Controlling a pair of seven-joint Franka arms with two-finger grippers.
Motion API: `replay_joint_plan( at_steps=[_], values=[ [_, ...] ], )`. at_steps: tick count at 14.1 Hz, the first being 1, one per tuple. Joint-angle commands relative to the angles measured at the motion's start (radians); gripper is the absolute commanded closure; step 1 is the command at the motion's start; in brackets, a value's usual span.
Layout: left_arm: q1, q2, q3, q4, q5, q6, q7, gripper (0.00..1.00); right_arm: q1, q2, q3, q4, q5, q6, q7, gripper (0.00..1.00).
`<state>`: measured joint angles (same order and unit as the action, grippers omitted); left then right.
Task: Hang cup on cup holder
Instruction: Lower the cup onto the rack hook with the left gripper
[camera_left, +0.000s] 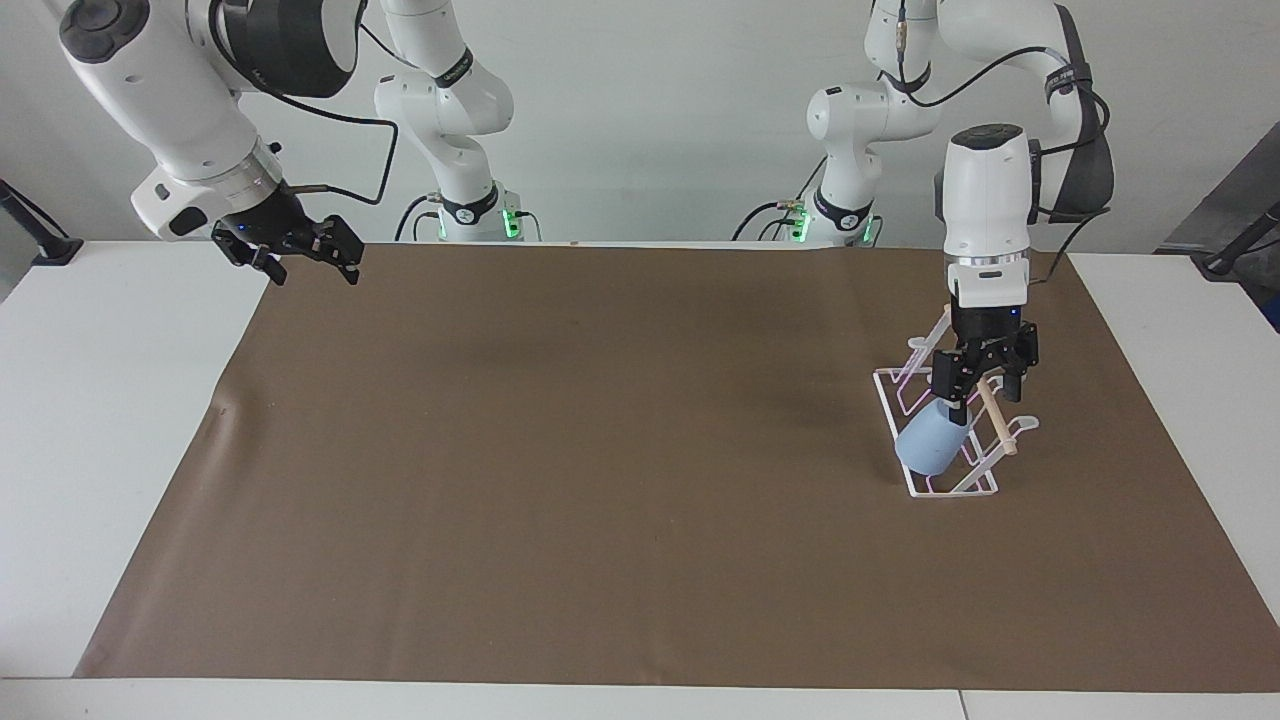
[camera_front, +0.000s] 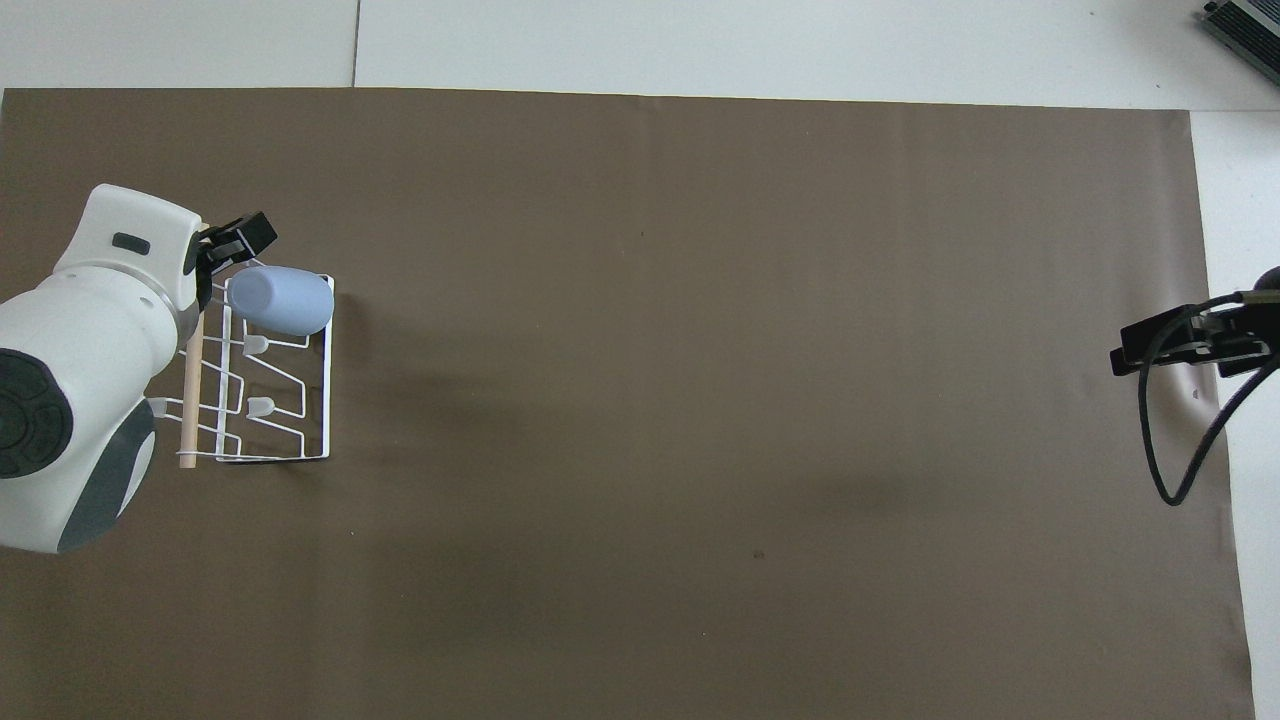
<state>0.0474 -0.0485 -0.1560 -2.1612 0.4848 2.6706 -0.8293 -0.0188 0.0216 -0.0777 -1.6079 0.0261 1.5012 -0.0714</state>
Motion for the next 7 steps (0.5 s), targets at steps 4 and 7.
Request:
replay_joint_plan(
  at_steps=[4,7],
  values=[
    [0.009,0.009,-0.002,0.064,-0.151,-0.104,0.213,0.0,0.0,-0.017,0.001,-0.021,-0.012,0.024,-0.027,0.0],
    [0.011,0.035,0.0,0.187,-0.314,-0.299,0.461,0.0,0.0,-0.017,0.001,-0.021,-0.012,0.024,-0.027,0.0]
  ],
)
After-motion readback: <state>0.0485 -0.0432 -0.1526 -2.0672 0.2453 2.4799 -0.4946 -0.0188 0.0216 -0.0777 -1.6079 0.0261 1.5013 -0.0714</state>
